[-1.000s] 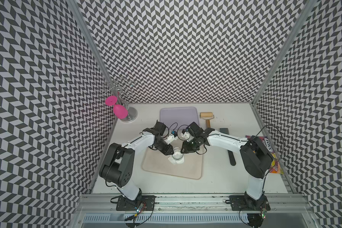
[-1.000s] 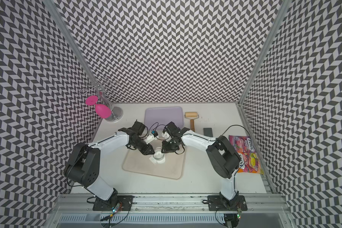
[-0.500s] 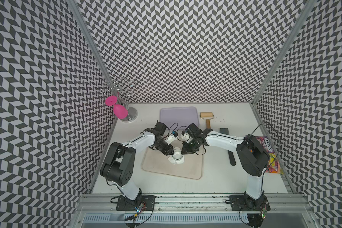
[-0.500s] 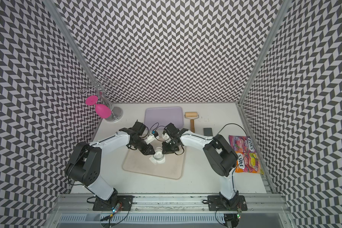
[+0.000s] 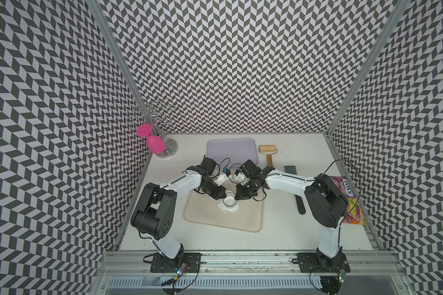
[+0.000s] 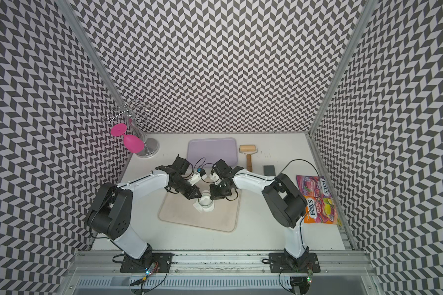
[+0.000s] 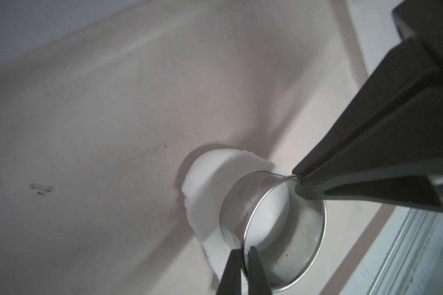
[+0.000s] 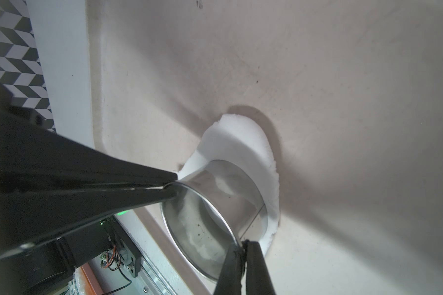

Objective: Roll out the dumpling wrappers from the dough
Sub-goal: Press the dumpling wrapper on the work surface.

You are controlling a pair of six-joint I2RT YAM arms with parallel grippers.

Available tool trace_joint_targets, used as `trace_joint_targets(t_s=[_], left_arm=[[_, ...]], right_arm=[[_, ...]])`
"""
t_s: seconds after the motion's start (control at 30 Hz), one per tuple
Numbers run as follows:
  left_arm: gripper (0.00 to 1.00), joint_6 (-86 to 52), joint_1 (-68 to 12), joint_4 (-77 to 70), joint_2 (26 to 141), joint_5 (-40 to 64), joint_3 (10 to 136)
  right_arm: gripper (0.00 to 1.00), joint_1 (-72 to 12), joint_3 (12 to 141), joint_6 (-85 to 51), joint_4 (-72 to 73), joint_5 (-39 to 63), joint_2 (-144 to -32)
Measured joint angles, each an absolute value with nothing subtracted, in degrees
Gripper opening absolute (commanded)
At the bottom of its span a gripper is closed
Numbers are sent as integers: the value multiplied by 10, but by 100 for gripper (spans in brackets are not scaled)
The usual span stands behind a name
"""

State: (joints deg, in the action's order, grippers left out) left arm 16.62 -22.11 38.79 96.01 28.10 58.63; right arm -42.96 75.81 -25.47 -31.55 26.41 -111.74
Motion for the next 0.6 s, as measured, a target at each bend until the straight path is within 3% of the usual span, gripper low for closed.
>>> trace_joint_targets(t_s=[0.6], left_arm=[[0,164,-222,393,988,267,601]], right_arm=[[0,-424,769,-272,-323,272,-1133]])
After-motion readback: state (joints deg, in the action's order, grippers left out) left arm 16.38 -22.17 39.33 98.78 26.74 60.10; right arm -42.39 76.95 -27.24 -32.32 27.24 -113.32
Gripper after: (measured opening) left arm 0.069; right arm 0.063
